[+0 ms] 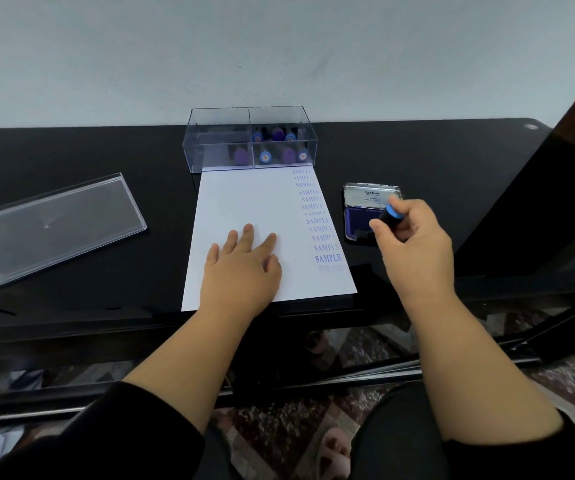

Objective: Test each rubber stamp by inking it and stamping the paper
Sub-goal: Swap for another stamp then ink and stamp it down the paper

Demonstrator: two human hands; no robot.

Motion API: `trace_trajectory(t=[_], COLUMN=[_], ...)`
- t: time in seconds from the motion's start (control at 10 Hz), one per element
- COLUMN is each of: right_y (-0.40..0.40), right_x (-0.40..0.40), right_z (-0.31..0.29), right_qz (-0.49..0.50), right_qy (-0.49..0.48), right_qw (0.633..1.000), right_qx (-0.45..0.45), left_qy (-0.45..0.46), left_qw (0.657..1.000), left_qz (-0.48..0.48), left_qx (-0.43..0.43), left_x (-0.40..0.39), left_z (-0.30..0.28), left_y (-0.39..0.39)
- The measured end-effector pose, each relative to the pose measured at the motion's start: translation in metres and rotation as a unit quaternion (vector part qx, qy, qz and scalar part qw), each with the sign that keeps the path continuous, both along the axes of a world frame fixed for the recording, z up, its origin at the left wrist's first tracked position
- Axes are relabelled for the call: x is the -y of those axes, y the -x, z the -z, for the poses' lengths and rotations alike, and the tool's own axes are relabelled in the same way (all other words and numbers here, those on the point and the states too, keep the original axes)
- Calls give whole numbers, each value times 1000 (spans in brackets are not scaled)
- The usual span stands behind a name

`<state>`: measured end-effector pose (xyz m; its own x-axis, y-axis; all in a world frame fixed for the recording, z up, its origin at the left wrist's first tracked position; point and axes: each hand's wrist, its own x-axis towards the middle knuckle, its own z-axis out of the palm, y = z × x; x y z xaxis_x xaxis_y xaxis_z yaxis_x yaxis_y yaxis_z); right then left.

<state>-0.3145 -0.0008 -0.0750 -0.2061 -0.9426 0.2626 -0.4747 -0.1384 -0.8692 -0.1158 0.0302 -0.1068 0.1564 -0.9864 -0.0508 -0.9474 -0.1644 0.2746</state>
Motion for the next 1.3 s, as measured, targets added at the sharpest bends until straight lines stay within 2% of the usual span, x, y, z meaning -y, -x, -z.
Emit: trace_trajectory(t=[1.0,1.3], right_y=[-4,0], right_x=[1,14], right_z=[1,-3], right_qz=[-23,-4], right_qy=[-5,10], right_qw=[1000,999], right_qx=[5,-30], left_qy=[-1,3], left_qw=[1000,1000], left_qz=[-1,-1], left_qx=[0,-7], left_x=[6,5], left_z=[-3,-1], left_y=[1,-1])
